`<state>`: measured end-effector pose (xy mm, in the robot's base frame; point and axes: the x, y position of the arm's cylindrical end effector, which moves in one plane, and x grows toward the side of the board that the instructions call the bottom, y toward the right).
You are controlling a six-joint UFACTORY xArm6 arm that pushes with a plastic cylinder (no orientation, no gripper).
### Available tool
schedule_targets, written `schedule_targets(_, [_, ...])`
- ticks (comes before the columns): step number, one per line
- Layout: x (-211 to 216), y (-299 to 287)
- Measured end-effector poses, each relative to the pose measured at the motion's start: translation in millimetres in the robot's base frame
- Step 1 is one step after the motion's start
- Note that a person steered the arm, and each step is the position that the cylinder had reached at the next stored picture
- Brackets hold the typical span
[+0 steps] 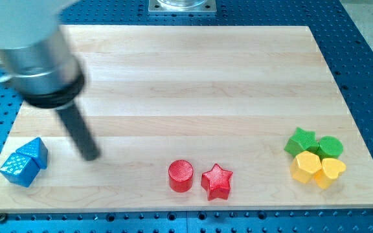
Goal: Separate the yellow hexagon from the yellow heart
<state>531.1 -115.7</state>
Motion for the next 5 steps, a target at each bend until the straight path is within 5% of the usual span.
schedule_targets(2, [-82.9, 260.6])
schedule_targets(3, [-92.0, 385.9])
schedule_targets(4, [-48.5, 460.3])
schedule_targets(5, [3.5, 439.4])
